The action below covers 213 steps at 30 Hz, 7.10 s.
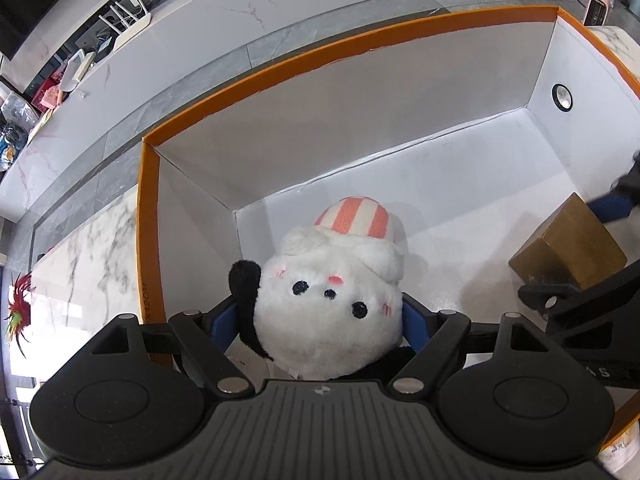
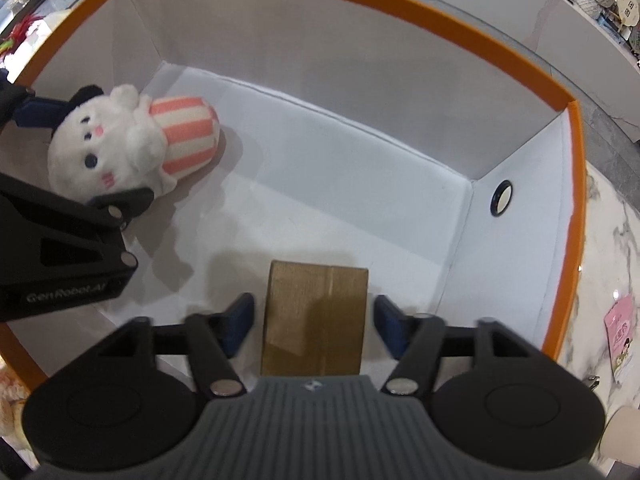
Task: Organize objects
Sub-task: 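Open the right gripper to drop the cardboard box into the orange box, then open the left gripper to drop the white cat plush into the box, then move the left gripper to the crocheted bunny while the right moves to the bear plush, then grasp the crocheted white bunny with the left gripper while the right grasps the orange bear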
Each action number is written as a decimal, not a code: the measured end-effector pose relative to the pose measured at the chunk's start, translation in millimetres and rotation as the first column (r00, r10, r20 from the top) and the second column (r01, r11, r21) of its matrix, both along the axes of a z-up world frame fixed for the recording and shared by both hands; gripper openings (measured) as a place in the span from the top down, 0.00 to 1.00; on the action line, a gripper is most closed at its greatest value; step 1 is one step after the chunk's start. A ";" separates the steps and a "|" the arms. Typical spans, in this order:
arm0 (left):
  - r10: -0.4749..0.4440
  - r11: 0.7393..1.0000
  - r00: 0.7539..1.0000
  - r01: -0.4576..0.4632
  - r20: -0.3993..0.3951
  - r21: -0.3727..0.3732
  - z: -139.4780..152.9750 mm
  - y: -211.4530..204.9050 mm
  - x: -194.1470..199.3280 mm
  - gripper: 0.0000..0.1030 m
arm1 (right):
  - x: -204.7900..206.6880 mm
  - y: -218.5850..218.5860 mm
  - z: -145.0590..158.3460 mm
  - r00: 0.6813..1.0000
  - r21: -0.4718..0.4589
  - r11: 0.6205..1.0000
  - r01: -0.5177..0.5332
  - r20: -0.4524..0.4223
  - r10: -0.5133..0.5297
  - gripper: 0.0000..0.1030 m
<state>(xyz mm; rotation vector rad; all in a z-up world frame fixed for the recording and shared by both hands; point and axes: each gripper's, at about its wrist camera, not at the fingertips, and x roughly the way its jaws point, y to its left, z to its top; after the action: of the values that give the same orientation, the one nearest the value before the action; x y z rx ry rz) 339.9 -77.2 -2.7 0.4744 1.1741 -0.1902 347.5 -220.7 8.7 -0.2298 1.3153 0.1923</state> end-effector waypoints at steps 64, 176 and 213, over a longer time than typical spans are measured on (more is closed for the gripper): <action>0.184 0.944 0.983 -0.180 -0.010 -0.277 63.2 52.9 -15.2 0.09 | -49.3 7.4 59.3 0.986 0.079 0.996 -0.028 0.167 0.015 0.15; 0.031 0.853 0.991 0.044 0.133 -0.520 43.0 149.1 -233.3 0.03 | -253.1 -1.3 22.8 0.930 0.404 0.915 -0.010 0.340 -0.140 0.01; -0.001 0.960 0.998 -0.016 -0.061 -0.279 -42.5 120.2 -229.1 0.36 | -256.6 15.5 -19.5 0.942 0.537 0.808 0.241 0.072 -0.328 0.01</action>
<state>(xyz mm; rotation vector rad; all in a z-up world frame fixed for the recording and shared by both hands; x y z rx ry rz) 110.8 43.0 -45.2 0.2165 1.1863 -0.3608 91.0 -205.2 -10.8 0.4132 1.0722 0.2616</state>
